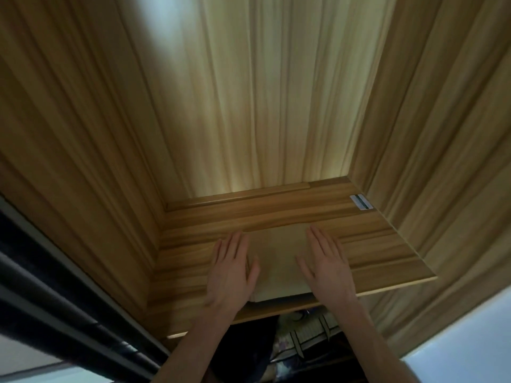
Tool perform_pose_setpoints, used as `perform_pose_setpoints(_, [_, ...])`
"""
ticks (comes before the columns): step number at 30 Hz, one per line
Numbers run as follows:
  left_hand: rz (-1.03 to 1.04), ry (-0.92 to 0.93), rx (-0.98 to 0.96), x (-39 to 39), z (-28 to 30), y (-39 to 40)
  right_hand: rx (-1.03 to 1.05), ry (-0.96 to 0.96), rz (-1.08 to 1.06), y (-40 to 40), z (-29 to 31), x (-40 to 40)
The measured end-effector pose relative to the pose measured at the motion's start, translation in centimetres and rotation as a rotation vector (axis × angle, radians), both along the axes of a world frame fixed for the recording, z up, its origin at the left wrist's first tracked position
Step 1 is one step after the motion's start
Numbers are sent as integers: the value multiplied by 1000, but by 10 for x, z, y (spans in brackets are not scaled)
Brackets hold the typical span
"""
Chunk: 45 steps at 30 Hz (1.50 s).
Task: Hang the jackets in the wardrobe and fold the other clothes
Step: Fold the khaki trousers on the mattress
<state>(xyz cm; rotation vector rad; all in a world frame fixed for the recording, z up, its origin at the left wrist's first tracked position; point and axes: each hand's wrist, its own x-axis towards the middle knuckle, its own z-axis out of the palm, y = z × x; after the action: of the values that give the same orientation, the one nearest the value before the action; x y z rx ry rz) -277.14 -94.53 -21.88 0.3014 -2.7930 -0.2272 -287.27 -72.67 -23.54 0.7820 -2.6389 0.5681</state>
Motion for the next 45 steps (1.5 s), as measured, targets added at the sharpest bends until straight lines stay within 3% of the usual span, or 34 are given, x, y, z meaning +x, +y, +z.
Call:
perform_pose_setpoints(10, [-181,72,65,40,42,-9,70,78,-228,8,40,91])
perform_pose_setpoints(21, [-610,134,172,103,53,9,66,120,-609,26,72,246])
perform_pose_setpoints(34, [-1198,163,274,216,61,177,138,138,-1201,134,87,482])
perform_pose_setpoints(45, [-1614,114,310,421,71,334,167,83,-1619,194,97,742])
